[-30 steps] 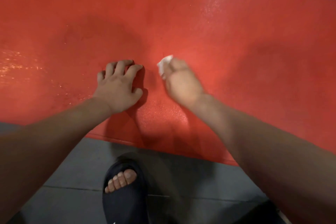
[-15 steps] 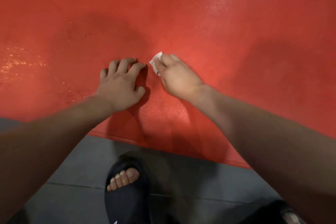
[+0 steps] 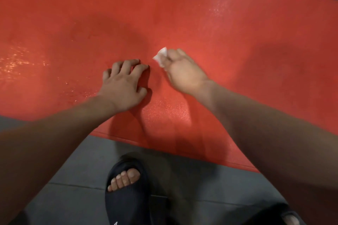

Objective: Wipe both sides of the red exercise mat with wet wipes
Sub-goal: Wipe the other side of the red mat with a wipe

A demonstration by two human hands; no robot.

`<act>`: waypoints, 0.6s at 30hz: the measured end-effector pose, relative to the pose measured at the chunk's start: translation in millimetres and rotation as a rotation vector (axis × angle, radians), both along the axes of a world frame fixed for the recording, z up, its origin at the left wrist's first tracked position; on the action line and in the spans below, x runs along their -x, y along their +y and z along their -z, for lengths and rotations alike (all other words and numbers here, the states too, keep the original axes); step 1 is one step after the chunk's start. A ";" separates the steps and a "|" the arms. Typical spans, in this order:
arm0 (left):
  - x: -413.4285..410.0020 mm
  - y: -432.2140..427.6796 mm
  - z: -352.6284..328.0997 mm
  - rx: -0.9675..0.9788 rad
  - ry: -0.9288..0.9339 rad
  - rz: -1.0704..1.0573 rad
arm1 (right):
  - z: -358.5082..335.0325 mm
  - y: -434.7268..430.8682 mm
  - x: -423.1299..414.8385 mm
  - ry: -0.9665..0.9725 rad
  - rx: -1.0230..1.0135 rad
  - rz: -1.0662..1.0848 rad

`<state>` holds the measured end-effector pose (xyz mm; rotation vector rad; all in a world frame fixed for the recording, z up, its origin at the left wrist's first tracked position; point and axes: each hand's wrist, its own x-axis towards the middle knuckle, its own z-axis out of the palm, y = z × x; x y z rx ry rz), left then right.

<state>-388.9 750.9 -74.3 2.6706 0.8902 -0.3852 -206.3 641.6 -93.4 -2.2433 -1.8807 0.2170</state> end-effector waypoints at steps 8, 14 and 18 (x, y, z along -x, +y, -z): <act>-1.1 -1.8 -5.9 -0.013 0.035 0.044 | 17.8 -49.3 -72.1 -0.107 0.077 0.710; -6.1 -8.4 -8.9 -0.022 0.075 0.033 | 10.6 -30.6 38.1 0.082 0.052 0.211; -4.6 -16.5 -10.9 -0.004 0.098 0.016 | 15.9 -64.2 11.7 -0.032 -0.071 0.238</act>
